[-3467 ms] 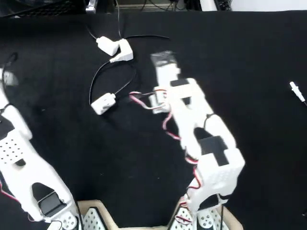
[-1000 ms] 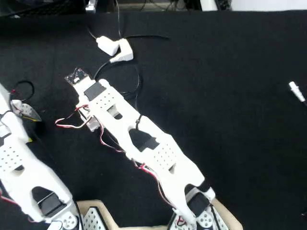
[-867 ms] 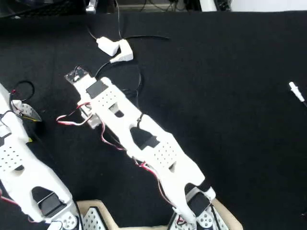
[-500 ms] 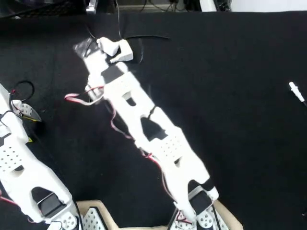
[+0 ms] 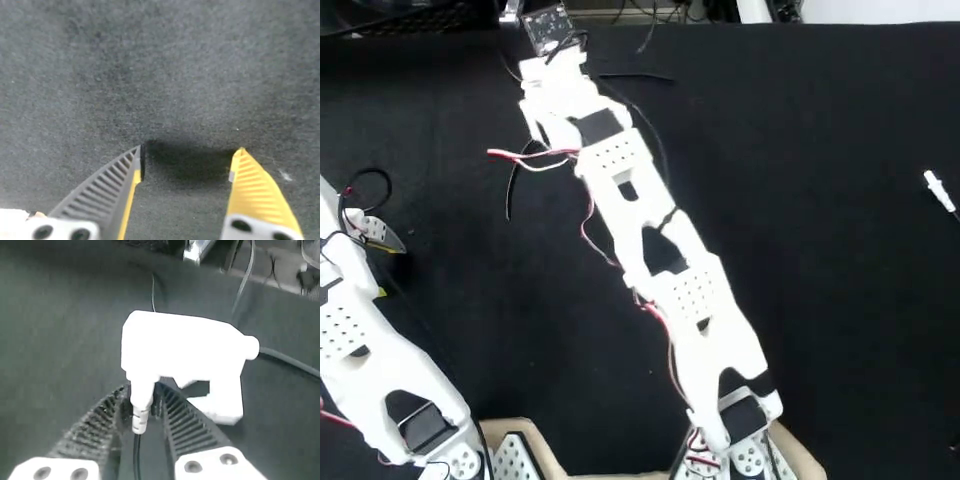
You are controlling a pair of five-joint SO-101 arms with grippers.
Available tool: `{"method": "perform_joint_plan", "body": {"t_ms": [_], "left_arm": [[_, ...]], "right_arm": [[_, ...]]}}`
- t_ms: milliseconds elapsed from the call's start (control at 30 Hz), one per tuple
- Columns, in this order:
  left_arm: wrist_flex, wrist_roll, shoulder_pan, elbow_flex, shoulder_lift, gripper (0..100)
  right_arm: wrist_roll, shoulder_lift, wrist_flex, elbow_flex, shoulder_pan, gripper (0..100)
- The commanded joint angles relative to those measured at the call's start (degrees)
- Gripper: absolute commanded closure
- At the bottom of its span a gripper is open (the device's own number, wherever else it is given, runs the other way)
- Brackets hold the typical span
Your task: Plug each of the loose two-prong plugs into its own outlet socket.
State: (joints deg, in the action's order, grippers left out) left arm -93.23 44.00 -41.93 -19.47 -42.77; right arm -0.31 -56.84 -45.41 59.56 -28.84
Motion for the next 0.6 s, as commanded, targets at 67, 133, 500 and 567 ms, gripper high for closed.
{"method": "perform_joint_plan", "body": {"t_ms": [67,133,500,567], "left_arm": [[1.4,0.9,-1.1,0.0,0.3,72],[1.4,0.9,-1.1,0.0,0.3,72],[1.4,3.6,-1.1,0.0,0.3,72],[1.3,3.6,-1.1,0.0,0.3,72]], "right_arm": [[0.4,-4.0,19.9,3.5,1.7,98.4],[0.5,-6.4,25.1,3.5,2.5,98.3],[0.5,-10.4,24.2,4.4,5.4,86.4],[0.5,-10.4,20.9,7.1,4.7,86.1]]}}
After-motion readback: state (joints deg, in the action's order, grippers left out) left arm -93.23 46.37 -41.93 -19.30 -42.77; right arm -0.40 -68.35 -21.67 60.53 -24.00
